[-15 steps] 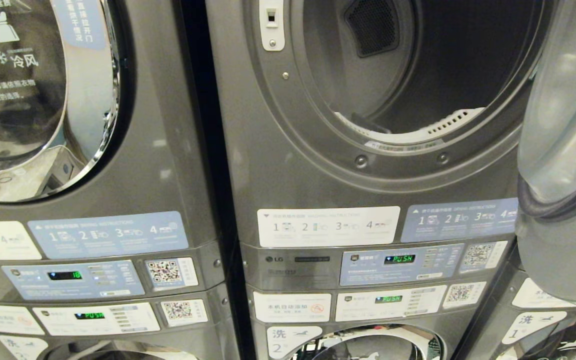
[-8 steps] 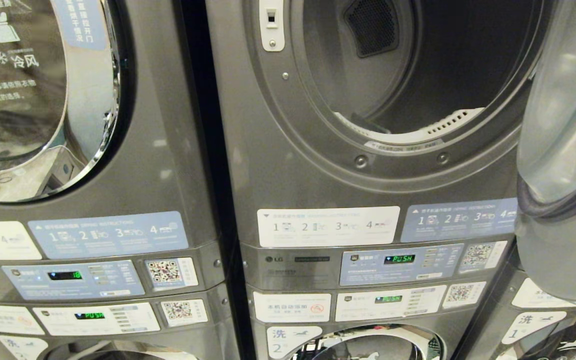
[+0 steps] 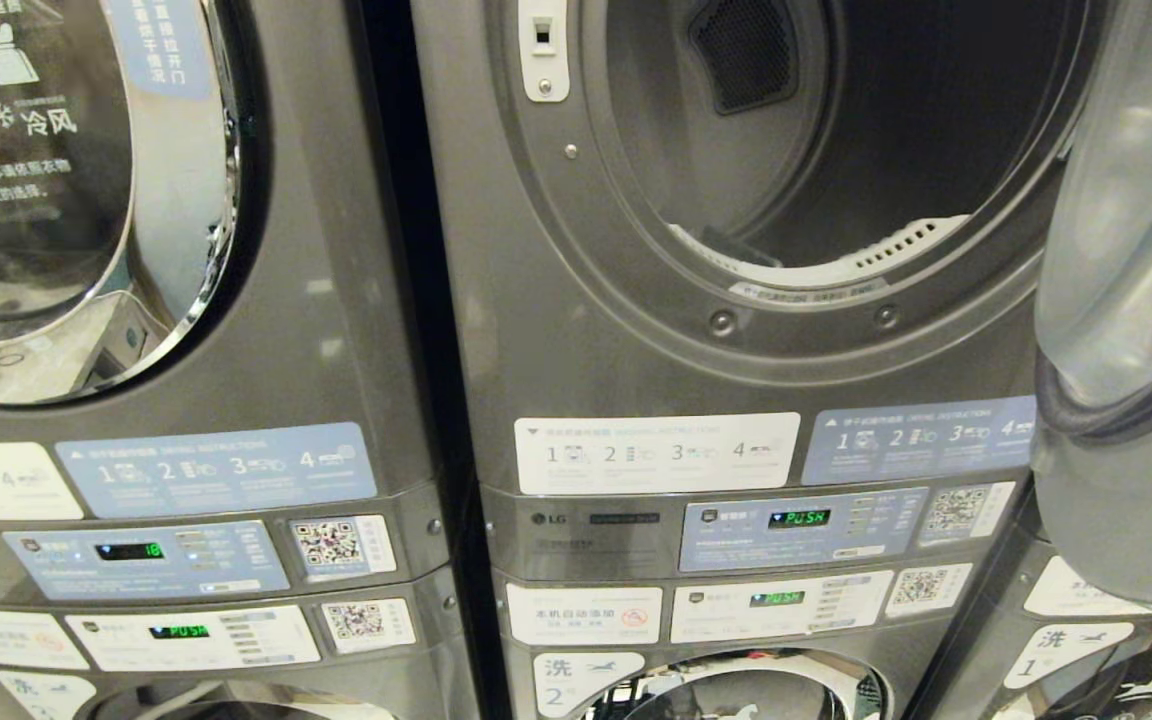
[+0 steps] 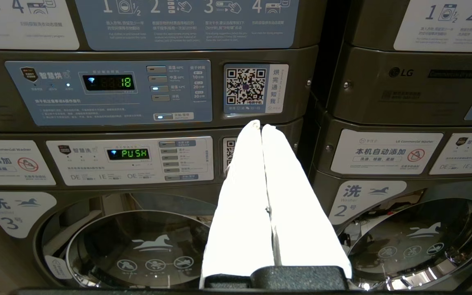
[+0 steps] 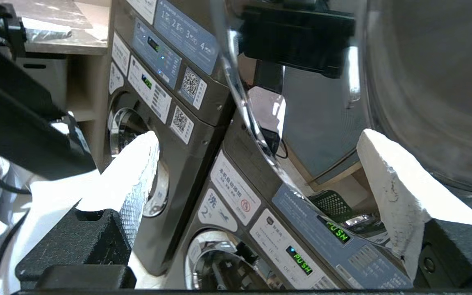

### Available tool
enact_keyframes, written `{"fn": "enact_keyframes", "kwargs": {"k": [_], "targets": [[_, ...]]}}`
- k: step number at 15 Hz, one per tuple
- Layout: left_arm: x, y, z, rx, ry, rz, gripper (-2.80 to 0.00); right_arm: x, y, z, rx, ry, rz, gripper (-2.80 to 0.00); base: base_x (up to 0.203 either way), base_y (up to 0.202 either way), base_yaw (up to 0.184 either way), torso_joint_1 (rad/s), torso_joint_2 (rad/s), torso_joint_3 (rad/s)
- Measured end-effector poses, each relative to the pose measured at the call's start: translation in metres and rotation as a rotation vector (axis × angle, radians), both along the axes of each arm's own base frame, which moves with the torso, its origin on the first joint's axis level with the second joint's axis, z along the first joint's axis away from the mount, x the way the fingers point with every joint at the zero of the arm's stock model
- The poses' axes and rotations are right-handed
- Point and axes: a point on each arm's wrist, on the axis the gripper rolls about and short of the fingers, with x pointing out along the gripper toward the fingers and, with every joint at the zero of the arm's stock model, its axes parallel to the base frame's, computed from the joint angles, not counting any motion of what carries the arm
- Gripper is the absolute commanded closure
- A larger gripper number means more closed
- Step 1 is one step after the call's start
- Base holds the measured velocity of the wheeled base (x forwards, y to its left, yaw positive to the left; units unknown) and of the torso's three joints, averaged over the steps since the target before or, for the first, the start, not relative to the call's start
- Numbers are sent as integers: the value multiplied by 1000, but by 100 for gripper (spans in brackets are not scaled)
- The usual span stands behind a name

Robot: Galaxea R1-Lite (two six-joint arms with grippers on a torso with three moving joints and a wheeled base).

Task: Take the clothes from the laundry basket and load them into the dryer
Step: Open the dryer

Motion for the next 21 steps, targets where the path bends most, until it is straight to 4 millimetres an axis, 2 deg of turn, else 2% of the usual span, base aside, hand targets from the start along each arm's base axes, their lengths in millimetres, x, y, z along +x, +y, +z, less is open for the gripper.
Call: {"fn": "enact_keyframes", "kwargs": {"k": [5, 8, 12, 18, 21], "targets": [[0, 0, 0, 0, 0, 0, 0, 2, 2, -13, -45, -165, -8, -280, 0, 0, 0, 0, 0, 0], [0, 0, 0, 0, 0, 0, 0, 9, 4, -21, -58, -242, -89, -280, 0, 0, 0, 0, 0, 0], [0, 0, 0, 0, 0, 0, 0, 17, 7, -32, -44, -280, -198, -280, 0, 0, 0, 0, 0, 0], [0, 0, 0, 0, 0, 0, 0, 21, 9, -46, -49, -270, -198, -280, 0, 0, 0, 0, 0, 0], [0, 0, 0, 0, 0, 0, 0, 24, 11, -47, -40, -283, -207, -280, 0, 0, 0, 0, 0, 0]]}}
